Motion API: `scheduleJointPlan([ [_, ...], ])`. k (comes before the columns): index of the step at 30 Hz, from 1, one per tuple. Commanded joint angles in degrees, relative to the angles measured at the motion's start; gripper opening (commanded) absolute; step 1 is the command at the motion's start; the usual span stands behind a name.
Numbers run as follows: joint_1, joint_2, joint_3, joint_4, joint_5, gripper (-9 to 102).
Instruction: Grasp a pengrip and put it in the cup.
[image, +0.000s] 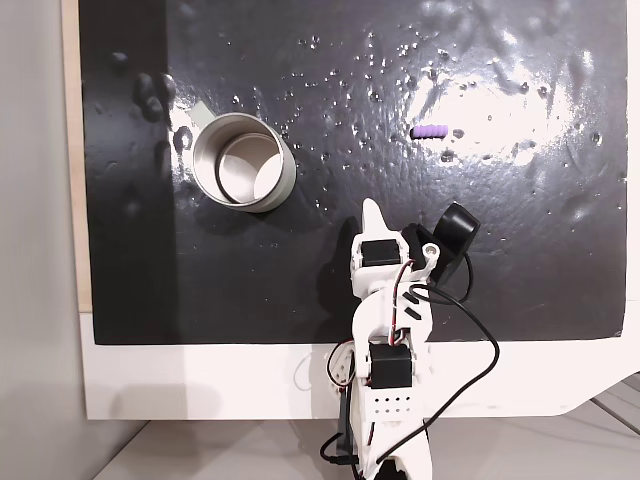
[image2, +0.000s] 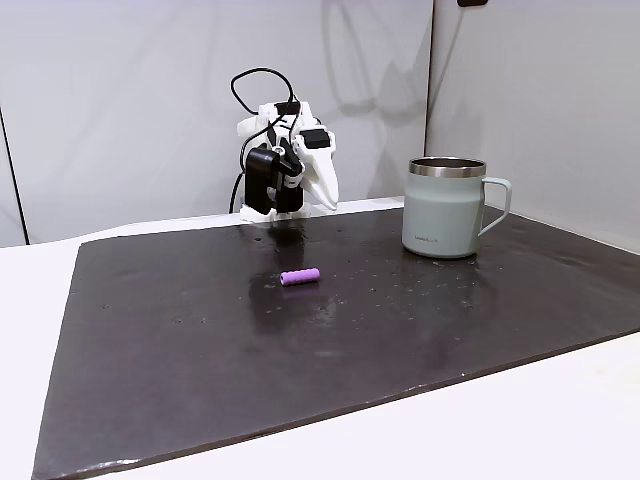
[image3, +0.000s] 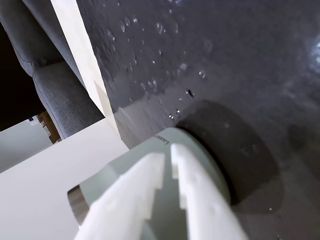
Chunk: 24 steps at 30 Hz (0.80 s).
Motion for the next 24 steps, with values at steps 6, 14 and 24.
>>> scheduleJointPlan([
  [6,-1.32,1.05,1.05,-1.67,-2.46,0],
  [14,-4.13,-2.64,-18.28,3.69,-4.48,0],
  [24,-1.05,-33.49,-57.3,17.14,-4.57,4],
])
